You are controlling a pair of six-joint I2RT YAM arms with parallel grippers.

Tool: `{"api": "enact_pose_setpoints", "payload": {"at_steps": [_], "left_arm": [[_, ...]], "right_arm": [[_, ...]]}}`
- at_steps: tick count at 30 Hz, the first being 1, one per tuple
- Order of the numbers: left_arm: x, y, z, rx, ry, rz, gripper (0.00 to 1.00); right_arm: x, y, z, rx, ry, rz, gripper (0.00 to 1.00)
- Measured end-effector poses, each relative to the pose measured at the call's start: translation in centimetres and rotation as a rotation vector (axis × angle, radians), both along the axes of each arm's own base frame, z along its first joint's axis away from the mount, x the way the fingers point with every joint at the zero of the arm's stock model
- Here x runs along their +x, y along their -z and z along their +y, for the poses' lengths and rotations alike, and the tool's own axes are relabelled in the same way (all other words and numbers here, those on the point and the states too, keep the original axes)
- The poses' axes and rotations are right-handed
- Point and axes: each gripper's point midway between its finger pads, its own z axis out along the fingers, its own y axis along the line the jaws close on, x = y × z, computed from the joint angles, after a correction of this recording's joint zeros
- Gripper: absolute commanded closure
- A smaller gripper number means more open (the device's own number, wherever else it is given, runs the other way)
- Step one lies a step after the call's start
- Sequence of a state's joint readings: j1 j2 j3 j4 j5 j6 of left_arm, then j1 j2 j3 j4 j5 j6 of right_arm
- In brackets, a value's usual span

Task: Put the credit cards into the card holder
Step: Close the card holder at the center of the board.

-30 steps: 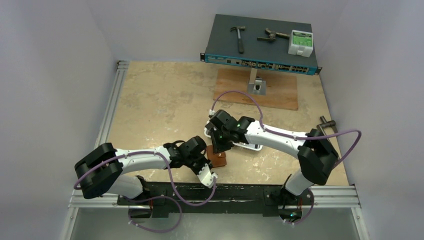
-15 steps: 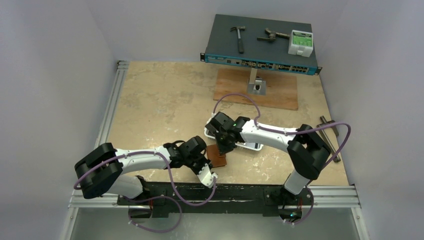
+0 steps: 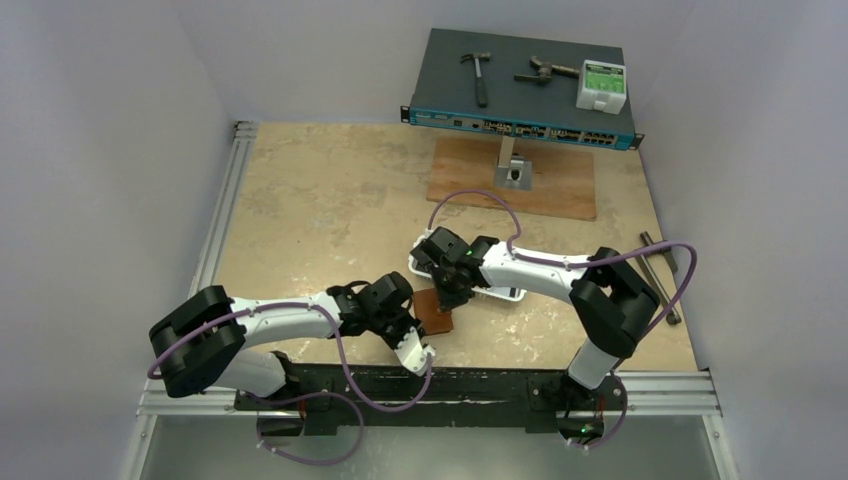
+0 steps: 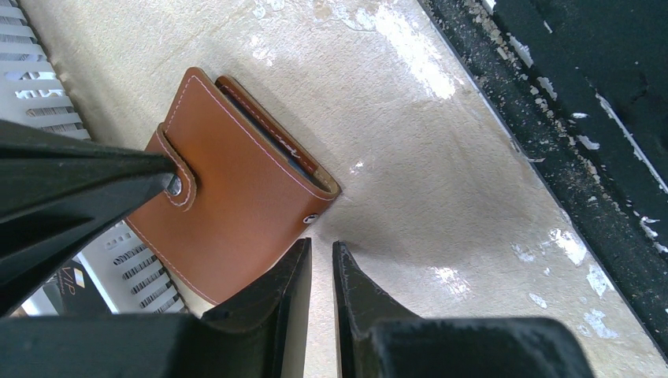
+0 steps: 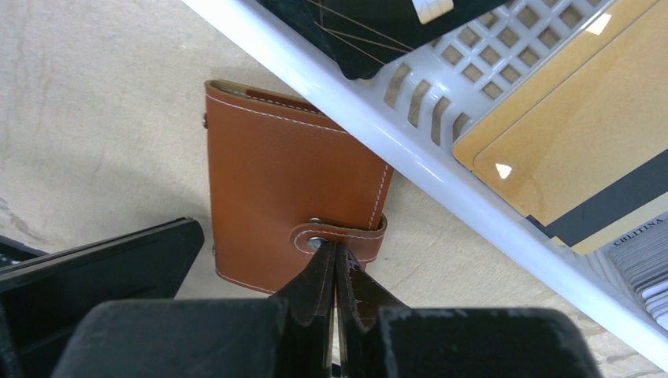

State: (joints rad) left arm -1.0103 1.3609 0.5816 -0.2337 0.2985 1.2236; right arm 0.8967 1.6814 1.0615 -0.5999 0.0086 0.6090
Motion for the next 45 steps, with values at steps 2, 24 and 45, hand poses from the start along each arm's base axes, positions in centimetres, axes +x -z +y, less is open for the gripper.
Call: {"api": "enact_pose_setpoints", "payload": {"at_steps": [2, 24, 45], "left_arm": [[0.0, 0.0, 0.0, 0.0, 0.0, 0.0, 0.85], [0.0, 0.0, 0.0, 0.0, 0.0, 0.0, 0.85], [0.0, 0.0, 0.0, 0.0, 0.0, 0.0, 0.85]], "right_arm": [[-0.2, 0.4, -0.2, -0.005, 0.0, 0.005, 1.0], [0.1, 0.2, 0.1, 0.008, 0.0, -0.005, 1.0], [0.5, 0.8, 0.7, 0.01, 0.0, -0.003, 1.0]]}}
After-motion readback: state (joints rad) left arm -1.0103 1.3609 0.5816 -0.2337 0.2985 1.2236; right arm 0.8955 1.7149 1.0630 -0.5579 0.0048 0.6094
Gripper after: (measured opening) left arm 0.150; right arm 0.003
